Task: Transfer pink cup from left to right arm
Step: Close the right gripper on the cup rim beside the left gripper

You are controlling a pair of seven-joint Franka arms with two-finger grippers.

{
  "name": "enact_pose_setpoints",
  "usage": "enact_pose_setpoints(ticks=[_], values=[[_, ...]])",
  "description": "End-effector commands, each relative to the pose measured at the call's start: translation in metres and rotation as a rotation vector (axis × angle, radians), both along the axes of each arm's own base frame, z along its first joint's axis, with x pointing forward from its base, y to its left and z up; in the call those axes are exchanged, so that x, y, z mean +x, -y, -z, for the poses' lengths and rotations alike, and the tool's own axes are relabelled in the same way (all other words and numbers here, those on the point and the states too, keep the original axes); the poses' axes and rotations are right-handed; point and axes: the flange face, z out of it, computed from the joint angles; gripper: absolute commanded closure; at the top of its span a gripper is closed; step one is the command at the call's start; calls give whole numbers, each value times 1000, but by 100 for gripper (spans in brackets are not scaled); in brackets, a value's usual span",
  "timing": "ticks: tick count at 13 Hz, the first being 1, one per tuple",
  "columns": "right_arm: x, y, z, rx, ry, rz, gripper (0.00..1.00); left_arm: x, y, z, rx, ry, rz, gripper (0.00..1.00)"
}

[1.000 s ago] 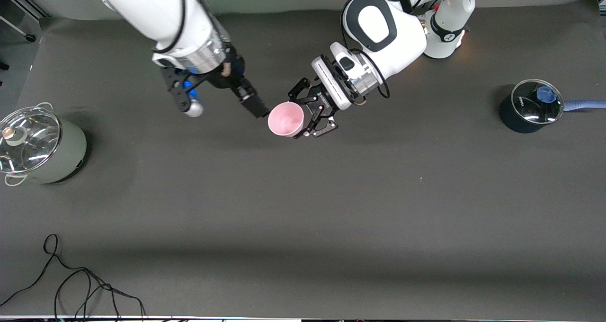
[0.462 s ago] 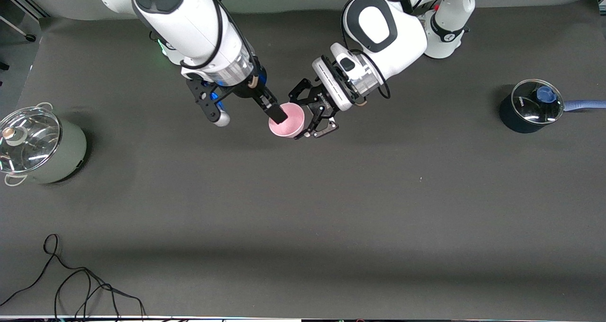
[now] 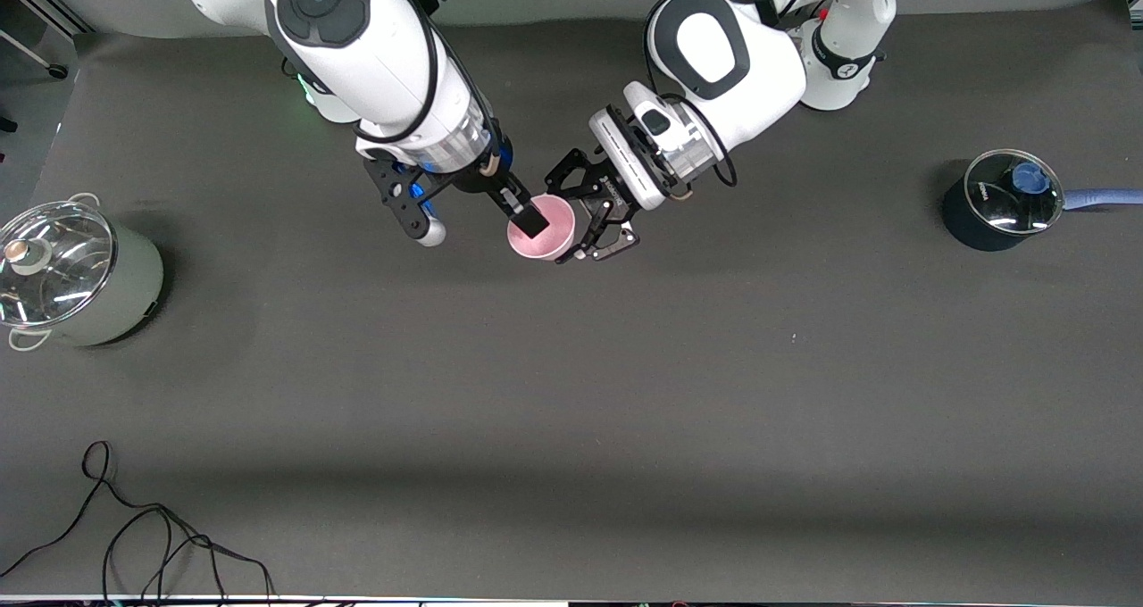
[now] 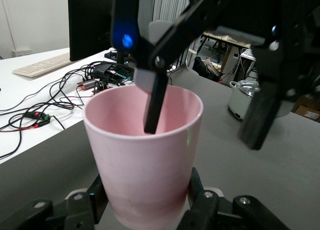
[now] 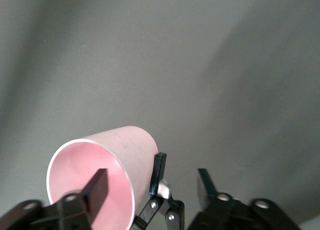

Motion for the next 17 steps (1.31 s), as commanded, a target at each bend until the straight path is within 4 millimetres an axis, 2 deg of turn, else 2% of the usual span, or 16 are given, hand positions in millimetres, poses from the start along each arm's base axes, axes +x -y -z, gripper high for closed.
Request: enact_pose_setpoints(ticks=[1, 3, 4, 10, 11, 13, 14, 15, 17], values=[[3, -9, -1, 18, -1, 16, 54, -1, -1, -8, -5, -2, -21, 87], [4, -7, -3, 19, 4, 16, 95, -1, -1, -8, -5, -2, -23, 87], [3, -7, -6, 22, 8, 13, 100, -1, -1, -8, -6, -2, -22, 87], [5, 0, -13, 26, 21, 7, 100, 0, -2, -8, -6, -3, -23, 82], [6, 0, -13, 26, 20, 10, 100, 0, -2, -8, -6, -3, -23, 77], [8, 4, -12, 24, 22, 15, 100, 1, -2, -9, -9, 0, -25, 37], [10, 7, -13, 23, 23, 13, 100, 2, -2, -11, -11, 1, -26, 11], [11, 11, -15, 23, 32, -22, 100, 3, -2, -11, -13, 1, -27, 1], [21, 30, -22, 34, 50, -38, 100, 3, -2, -11, -14, 0, -28, 1]])
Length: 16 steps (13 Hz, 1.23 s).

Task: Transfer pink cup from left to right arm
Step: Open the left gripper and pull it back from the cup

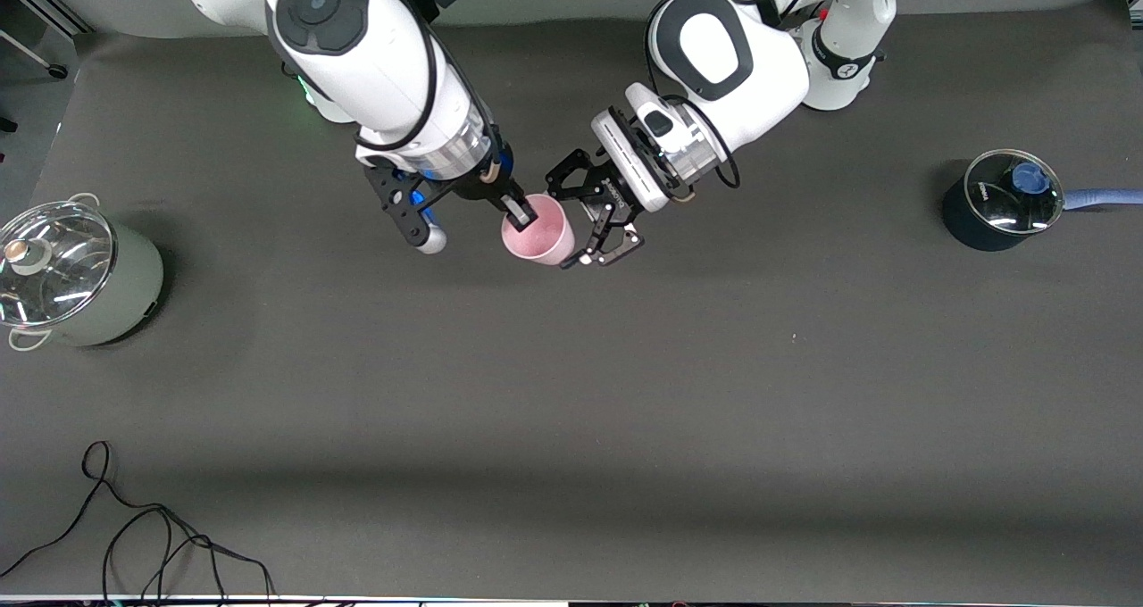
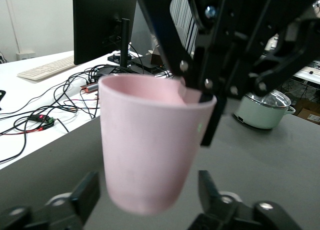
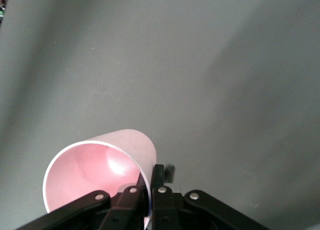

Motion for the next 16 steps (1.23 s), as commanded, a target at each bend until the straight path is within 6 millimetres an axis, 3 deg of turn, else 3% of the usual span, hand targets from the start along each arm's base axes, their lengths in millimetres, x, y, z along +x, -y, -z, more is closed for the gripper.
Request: enact_pose_setpoints(ticks=[1, 5, 7, 11, 14, 16], values=[[14, 27, -15, 27, 18, -18, 100, -2, 1, -7, -12, -15, -20, 1], [33, 78, -20, 31, 21, -151, 100, 8, -10, -4, -27, -48, -57, 1], [42, 136, -21, 11, -21, -282, 100, 24, -26, -2, -46, -72, -99, 1], [51, 273, -28, 32, -95, -479, 100, 72, -86, 15, -76, -99, -190, 1], [55, 343, -3, -11, -107, -625, 100, 93, -124, 33, -97, -134, -235, 1], [60, 370, 15, -57, -113, -736, 100, 103, -143, 41, -146, -145, -217, 1]])
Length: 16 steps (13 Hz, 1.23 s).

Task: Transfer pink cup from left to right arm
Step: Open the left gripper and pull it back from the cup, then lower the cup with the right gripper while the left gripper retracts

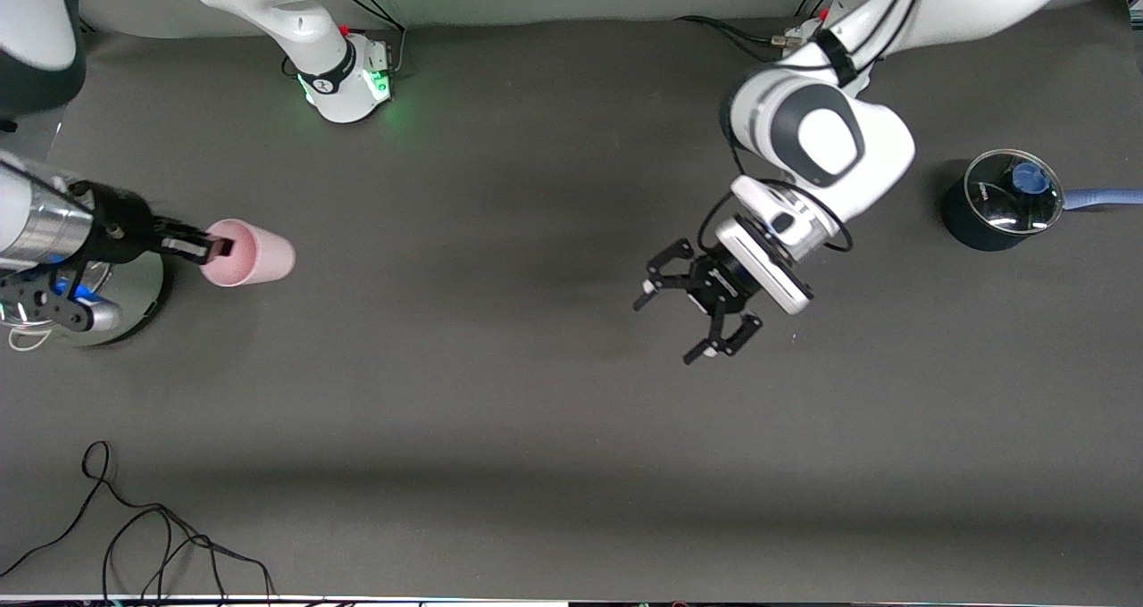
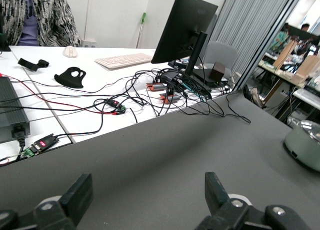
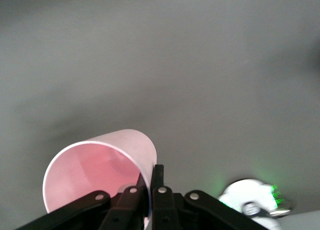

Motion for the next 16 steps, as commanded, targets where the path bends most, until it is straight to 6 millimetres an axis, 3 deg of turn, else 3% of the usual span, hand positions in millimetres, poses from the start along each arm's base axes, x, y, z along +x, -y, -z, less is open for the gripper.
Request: enact_pose_setpoints(ticks=[1, 5, 8, 14, 16], values=[[-2, 26, 25, -33, 5, -104, 100, 6, -16, 8, -59, -10, 20, 1], [-6, 55, 87, -22, 41, -116, 100, 11, -31, 20, -96, 6, 73, 1], [-21, 59, 143, -20, 71, -113, 100, 14, -48, 27, -99, 13, 81, 1], [-34, 64, 245, -51, 159, -103, 100, 15, -58, 42, -118, 39, 168, 1], [-40, 63, 279, -68, 194, -102, 100, 18, -73, 50, -138, 51, 218, 1]])
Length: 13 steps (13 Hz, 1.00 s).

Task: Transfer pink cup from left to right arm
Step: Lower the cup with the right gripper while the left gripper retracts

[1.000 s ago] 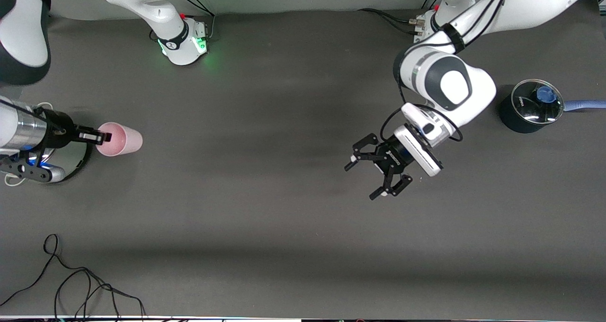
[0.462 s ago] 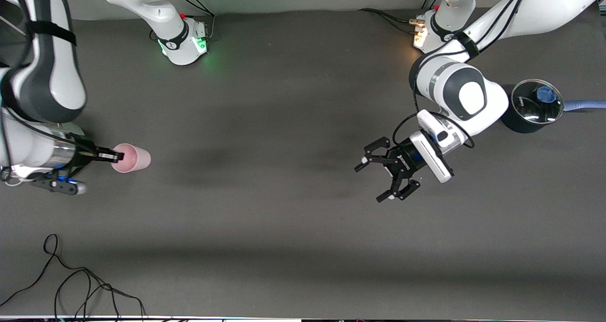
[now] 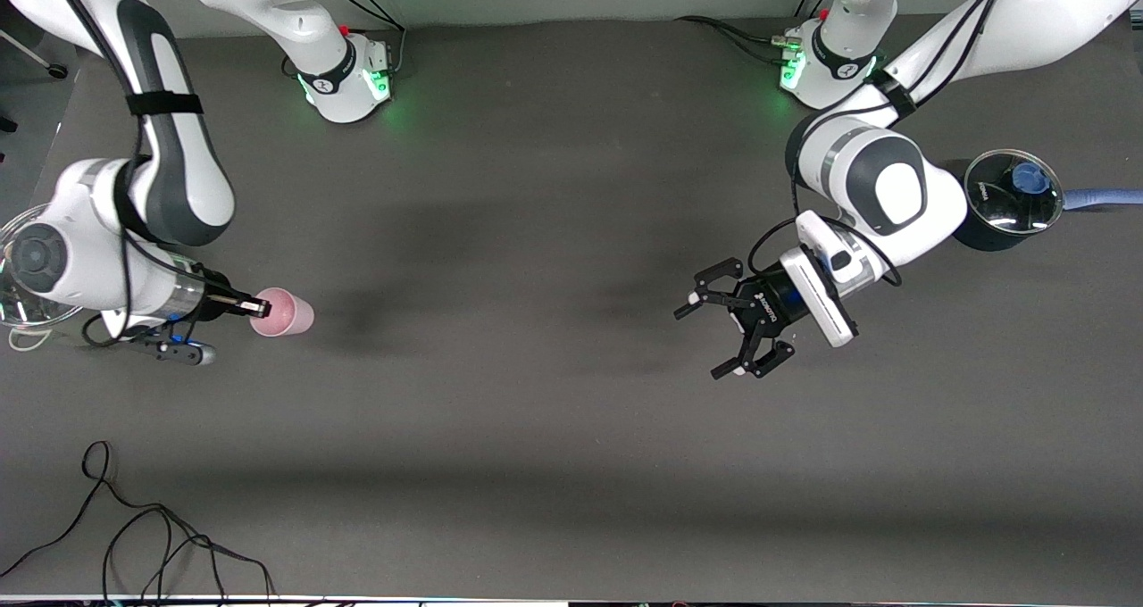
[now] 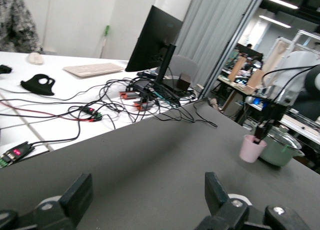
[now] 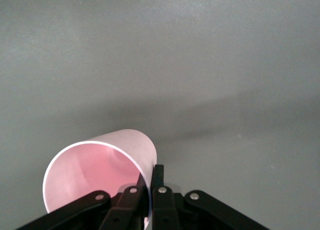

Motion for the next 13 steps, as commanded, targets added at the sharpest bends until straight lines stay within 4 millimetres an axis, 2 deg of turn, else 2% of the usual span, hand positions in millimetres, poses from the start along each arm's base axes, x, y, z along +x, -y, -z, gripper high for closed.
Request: enact_pose_setpoints(ticks=[1, 3, 6, 7, 8, 9, 10, 12, 13], values=[[-9, -3, 37, -24, 33, -33, 100, -2, -22, 9, -5, -7, 69, 1], [-8, -1, 62, -36, 38, -42, 100, 5, -38, 1, -11, -73, 158, 1], [-10, -2, 70, -38, 33, -42, 100, 13, -81, -20, 77, -296, 306, 1], [-10, -1, 72, -38, 30, -42, 77, 15, -93, -28, 94, -343, 332, 1], [-10, -1, 72, -39, 30, -44, 43, 15, -111, -36, 108, -389, 345, 1], [-10, -1, 71, -38, 32, -42, 18, 12, -125, -43, 136, -425, 361, 1], [-9, -2, 68, -37, 35, -42, 9, 9, -145, -51, 157, -479, 363, 1], [-10, -2, 57, -32, 38, -41, 4, 2, -173, -76, 289, -621, 377, 1], [-10, -3, 44, -25, 41, -40, 0, 2, -184, -95, 357, -699, 371, 1]])
